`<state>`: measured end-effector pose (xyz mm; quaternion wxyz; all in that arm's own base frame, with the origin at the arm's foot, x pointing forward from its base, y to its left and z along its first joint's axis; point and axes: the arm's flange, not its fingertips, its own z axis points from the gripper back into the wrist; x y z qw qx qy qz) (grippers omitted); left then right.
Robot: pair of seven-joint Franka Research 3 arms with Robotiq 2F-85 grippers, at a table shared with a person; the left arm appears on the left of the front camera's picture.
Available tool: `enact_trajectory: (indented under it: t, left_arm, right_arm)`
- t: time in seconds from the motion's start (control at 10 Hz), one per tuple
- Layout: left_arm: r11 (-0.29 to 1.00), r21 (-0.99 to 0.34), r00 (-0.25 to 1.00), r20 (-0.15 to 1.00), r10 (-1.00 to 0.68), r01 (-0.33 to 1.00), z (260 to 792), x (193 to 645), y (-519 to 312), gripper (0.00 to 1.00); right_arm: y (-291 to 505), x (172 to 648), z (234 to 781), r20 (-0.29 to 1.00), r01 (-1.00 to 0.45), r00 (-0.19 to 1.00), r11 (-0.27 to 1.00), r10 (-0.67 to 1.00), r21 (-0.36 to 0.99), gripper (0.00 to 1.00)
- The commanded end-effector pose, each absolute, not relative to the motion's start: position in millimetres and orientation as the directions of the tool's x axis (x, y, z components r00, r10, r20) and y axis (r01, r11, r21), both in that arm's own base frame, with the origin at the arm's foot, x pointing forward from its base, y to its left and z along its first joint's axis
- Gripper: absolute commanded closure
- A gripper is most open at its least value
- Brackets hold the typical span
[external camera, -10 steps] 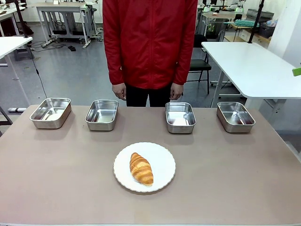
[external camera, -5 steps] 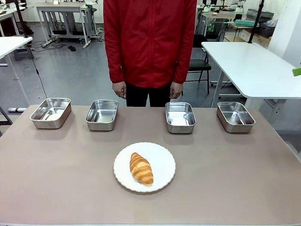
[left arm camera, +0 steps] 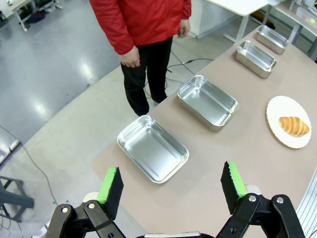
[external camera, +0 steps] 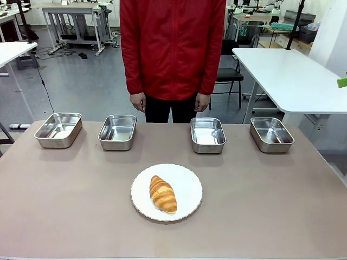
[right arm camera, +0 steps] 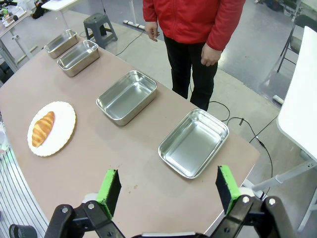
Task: Place the bread in the container.
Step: Place the Butter Roll into the Airtight Container indicated by the human.
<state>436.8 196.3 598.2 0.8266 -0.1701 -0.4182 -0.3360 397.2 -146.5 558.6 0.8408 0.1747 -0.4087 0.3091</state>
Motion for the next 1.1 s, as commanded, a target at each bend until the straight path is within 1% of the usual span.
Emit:
enact_trajectory:
  t: [0.0, 1.0]
  left_arm:
    - [0.705, 0.008, 0.412, 0.806, -0.424, 0.709, 598.2, 435.7, 195.9, 0.0]
    - [0.705, 0.008, 0.412, 0.806, -0.424, 0.709, 598.2, 435.7, 195.9, 0.0]
  right_arm:
    - [-146.3, 396.7, 559.8, 0.805, -0.669, 0.461, 0.743, 0.374, 0.037, 0.0]
    - [-146.3, 396.7, 559.8, 0.805, -0.669, 0.461, 0.743, 0.374, 0.037, 0.0]
